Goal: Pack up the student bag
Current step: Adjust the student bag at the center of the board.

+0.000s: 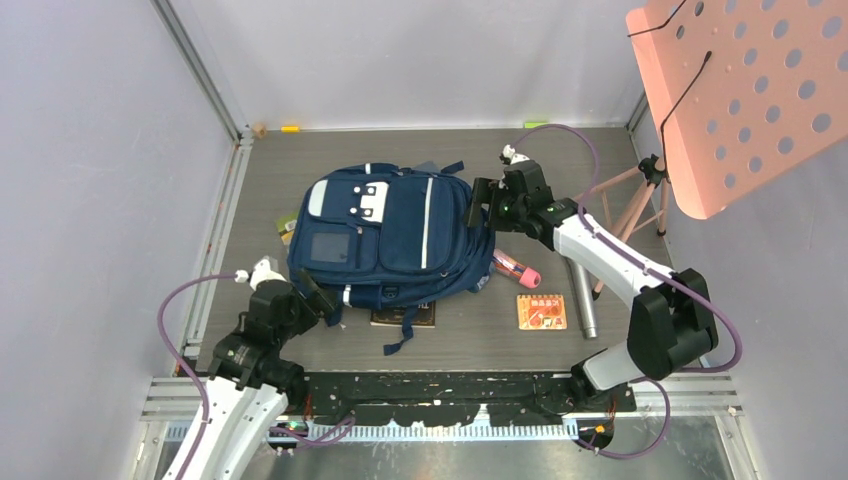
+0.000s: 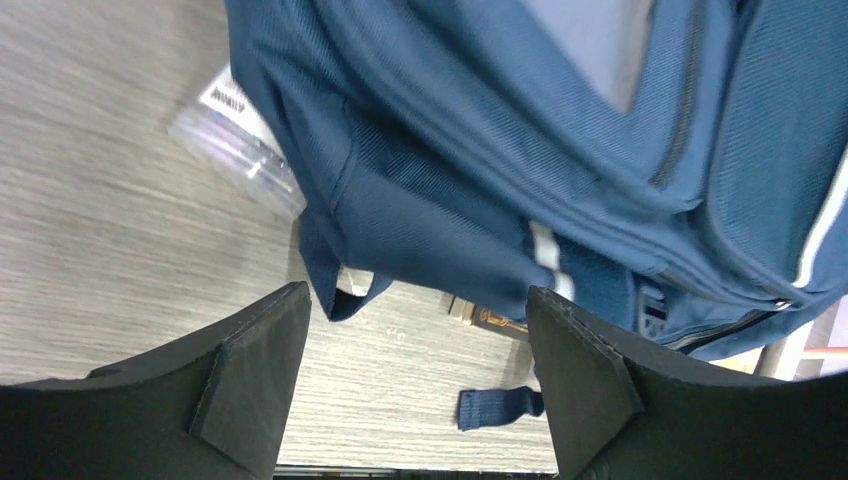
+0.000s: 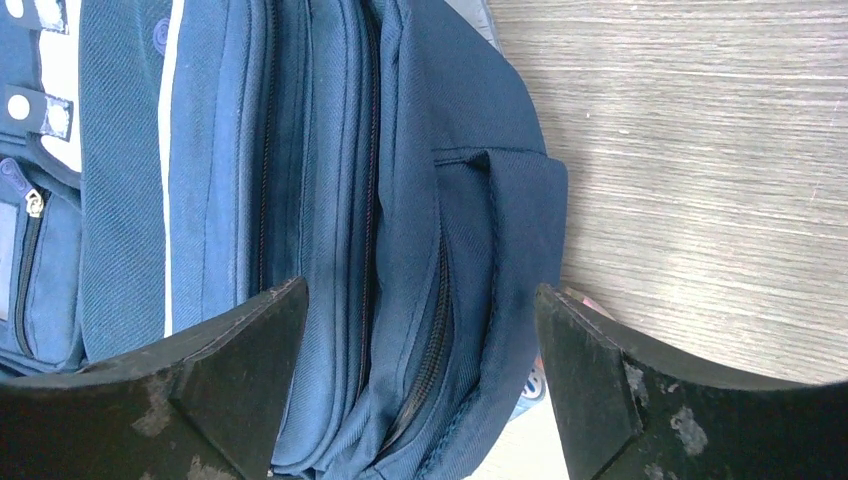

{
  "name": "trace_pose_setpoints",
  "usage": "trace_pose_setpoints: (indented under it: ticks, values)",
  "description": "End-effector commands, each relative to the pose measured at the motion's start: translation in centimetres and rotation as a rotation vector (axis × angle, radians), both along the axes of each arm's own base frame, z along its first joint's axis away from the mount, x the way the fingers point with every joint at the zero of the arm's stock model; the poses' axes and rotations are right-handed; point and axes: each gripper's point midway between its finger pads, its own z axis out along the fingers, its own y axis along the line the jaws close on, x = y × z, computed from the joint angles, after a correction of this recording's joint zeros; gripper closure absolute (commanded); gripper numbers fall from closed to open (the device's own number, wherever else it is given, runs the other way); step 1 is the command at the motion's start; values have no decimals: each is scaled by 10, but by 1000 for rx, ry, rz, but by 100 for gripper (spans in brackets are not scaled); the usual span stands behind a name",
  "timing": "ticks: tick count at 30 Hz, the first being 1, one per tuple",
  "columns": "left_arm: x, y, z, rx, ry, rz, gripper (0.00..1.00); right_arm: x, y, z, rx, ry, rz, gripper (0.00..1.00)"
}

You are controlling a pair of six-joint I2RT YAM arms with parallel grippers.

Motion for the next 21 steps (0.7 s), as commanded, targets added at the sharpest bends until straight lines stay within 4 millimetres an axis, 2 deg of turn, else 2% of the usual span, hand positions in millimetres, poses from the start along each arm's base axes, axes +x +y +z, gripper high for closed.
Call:
trace_pose_setpoints:
  ticks: [1, 4, 8, 12, 15, 17, 18, 19, 20, 21]
  values:
    - [6, -15, -2, -111, -10, 4, 19, 19, 6, 21, 20, -66, 1, 11]
    - [10, -15, 2, -114, -36, 8, 17, 20, 10, 16, 22, -51, 17, 15]
    - [15, -21, -1, -137, -49, -10, 9, 19, 16, 15, 42, -28, 36, 21]
    - [20, -26, -5, -157, -55, -20, 12, 18, 22, 11, 66, -10, 55, 26]
    - [23, -26, -4, -160, -67, -13, 25, 17, 24, 10, 70, -1, 67, 33]
    - [25, -25, -3, -154, -76, -8, 35, 16, 24, 10, 68, 4, 72, 43]
    - [26, -25, -2, -153, -83, -9, 41, 16, 24, 10, 67, 3, 73, 54]
    - [28, -25, 0, -150, -90, -12, 50, 16, 24, 11, 65, -1, 74, 61]
    - [30, -25, 3, -146, -102, -16, 62, 17, 24, 15, 64, -8, 73, 72]
    - [32, -25, 8, -141, -121, -22, 79, 18, 24, 19, 65, -17, 74, 77]
